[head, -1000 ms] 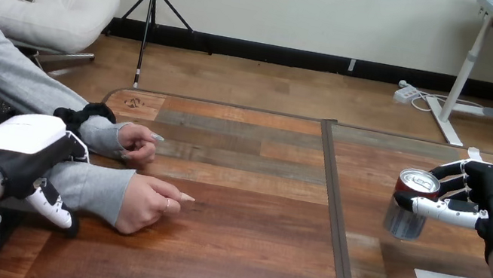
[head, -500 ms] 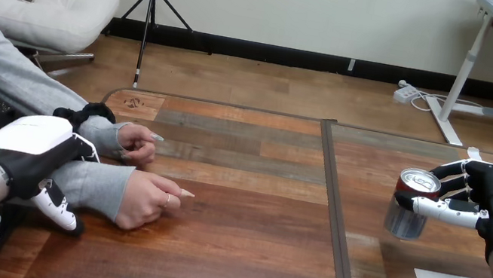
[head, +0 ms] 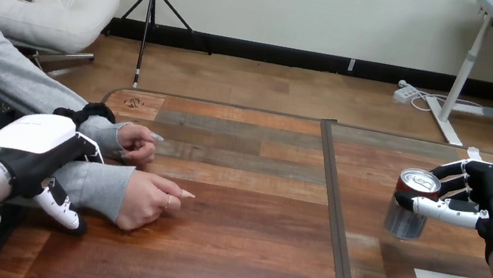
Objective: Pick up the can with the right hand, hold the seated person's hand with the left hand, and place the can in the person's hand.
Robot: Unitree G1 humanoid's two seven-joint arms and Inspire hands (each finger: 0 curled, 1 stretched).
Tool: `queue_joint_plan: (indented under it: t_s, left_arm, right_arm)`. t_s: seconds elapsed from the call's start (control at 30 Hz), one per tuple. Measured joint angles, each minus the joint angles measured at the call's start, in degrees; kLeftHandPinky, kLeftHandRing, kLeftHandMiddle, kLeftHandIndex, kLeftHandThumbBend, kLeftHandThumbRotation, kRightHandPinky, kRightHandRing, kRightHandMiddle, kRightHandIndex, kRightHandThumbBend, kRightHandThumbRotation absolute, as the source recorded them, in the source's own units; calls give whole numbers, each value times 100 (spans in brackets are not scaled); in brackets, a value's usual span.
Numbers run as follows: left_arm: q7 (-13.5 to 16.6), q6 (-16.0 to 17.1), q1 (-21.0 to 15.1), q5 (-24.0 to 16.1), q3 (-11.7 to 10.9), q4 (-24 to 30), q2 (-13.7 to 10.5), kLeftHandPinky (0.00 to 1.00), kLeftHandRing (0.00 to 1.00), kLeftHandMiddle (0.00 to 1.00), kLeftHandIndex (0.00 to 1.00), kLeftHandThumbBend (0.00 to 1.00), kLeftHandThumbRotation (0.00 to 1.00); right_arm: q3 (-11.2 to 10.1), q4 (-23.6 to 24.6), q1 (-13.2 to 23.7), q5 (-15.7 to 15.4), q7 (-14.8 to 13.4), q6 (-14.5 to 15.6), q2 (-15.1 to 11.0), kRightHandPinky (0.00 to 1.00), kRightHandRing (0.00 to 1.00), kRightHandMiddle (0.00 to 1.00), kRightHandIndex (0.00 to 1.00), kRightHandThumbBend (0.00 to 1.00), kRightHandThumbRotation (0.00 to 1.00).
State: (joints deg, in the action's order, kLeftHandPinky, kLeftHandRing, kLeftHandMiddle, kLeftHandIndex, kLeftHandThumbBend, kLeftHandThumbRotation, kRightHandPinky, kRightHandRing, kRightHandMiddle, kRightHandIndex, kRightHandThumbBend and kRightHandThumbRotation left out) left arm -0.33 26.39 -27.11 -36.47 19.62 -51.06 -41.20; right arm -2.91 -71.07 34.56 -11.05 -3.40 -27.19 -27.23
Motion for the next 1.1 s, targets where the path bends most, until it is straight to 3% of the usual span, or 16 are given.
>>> queue_joint_plan:
  t_s: [0.23,0.63,1.1]
  left_arm:
    - [67,-2,2,-73,13,2,14,46,52,55,56,92,0]
    - [565,-2,7,-274,26,0,88,31,36,42,44,86,0]
    - [726,11,7,-279,26,-41,166,24,30,37,38,85,0]
  right_arm:
    - [0,0,0,1,0,0,0,31,35,41,45,79,0]
    - [0,0,0,-1,0,0,0,32,36,41,45,79,0]
    - [1,0,0,-2,0,0,0,32,36,42,46,78,0]
